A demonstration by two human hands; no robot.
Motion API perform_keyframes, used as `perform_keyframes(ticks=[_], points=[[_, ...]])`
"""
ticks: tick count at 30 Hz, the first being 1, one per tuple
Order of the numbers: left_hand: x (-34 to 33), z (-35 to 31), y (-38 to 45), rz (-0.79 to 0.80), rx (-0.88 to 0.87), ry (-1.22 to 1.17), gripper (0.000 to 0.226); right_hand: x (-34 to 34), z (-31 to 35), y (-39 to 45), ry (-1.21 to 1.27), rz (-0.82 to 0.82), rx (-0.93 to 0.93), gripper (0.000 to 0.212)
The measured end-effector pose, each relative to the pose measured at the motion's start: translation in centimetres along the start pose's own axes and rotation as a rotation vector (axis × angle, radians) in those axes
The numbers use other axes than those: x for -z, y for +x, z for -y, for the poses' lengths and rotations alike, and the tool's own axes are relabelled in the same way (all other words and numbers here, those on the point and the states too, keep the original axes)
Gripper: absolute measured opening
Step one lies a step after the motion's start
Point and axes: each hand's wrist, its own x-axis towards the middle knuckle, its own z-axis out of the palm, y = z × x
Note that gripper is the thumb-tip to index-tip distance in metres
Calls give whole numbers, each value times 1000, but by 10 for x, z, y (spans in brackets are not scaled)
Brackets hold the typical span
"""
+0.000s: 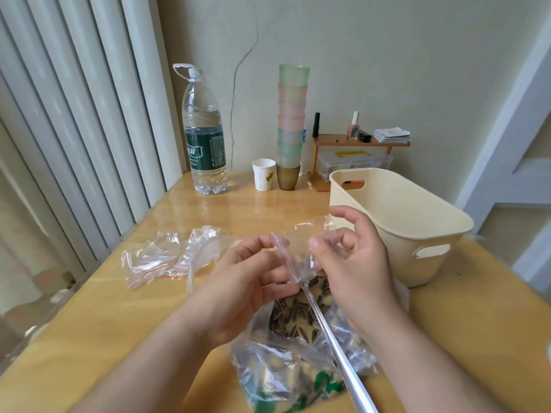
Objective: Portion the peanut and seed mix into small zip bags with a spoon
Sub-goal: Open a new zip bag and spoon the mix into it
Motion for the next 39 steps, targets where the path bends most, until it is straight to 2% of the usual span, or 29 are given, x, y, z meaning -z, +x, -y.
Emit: perform_keyframes(ticks=[5,9,12,16,17,19,21,23,25,29,32,36,38,39], points=[[-1,5,-1,12,6,113,23,4,-2,-8,21,-36,2,44],[-3,11,0,-54,34,164,26,7,-5,-10,-1,-35,9,44],[-6,16,-1,-112,2,240,19,5,-6,-12,-9,-11,23,46],[-5,19,0,-83,-51,335,16,4,-5,-15,-4,20,29,46],[-5,18,0,-70,-60,331,19,4,-4,-15,0,25,30,46],[-4,17,-1,-33,-35,323,45,4,-3,-15,9,27,25,45],[-3,17,-2,-15,-17,347,59,5,-2,-15,12,27,18,43],[-1,19,0,-66,-26,400,53,5,0,-15,13,36,13,44],[0,20,2,-127,-54,403,37,5,2,-16,19,48,7,44],[-1,20,2,-122,-102,320,13,5,4,-17,58,56,-6,43],[-1,14,1,-146,-155,358,10,8,3,-14,53,33,7,42],[0,3,0,-206,-185,280,15,12,0,-9,35,-1,13,45],[-1,1,-1,-240,-206,261,9,12,-4,-9,-52,-17,46,49],[-1,1,-2,-272,-224,280,9,12,-5,-10,-153,-41,123,48]])
